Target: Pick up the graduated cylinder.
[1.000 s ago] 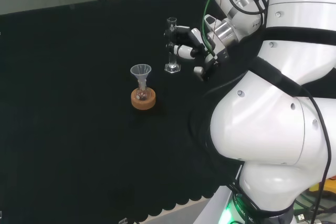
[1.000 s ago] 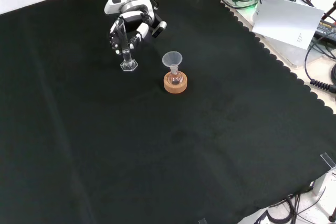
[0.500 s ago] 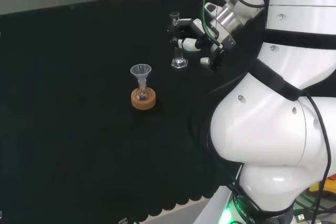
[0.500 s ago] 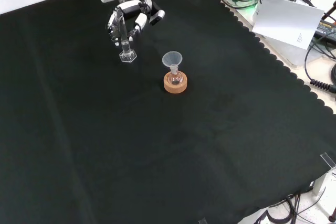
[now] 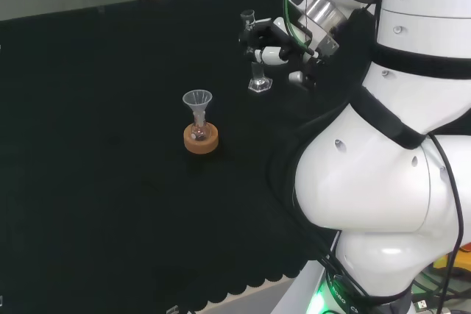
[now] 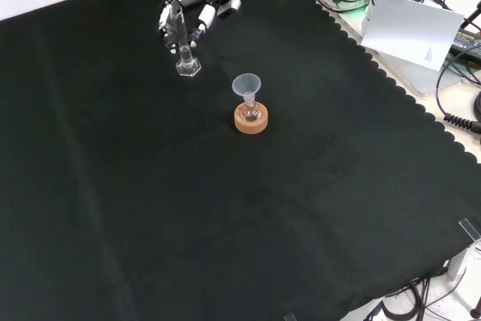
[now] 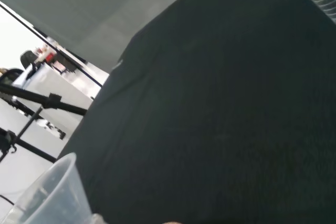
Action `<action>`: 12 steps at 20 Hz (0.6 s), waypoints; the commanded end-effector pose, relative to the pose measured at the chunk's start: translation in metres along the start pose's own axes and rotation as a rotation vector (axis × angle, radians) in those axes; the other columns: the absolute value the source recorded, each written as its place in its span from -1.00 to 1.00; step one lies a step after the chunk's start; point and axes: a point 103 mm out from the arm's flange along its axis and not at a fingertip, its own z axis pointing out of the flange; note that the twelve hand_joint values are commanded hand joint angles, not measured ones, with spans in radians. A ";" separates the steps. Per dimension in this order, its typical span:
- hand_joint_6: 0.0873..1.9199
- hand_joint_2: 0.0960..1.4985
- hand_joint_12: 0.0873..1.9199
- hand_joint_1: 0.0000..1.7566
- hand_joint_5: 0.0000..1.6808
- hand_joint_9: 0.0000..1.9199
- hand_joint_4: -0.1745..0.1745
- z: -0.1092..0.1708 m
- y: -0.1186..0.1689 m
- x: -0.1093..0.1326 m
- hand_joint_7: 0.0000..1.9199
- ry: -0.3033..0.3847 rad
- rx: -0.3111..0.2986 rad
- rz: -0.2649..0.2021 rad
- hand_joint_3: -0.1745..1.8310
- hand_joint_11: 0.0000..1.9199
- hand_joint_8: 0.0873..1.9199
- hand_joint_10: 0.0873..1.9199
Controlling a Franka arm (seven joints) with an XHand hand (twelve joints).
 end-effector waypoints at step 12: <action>-0.22 0.62 -0.12 0.51 0.06 0.14 -0.53 -0.008 -0.054 0.062 -0.21 -0.266 0.272 0.066 -0.84 0.00 0.40 -0.57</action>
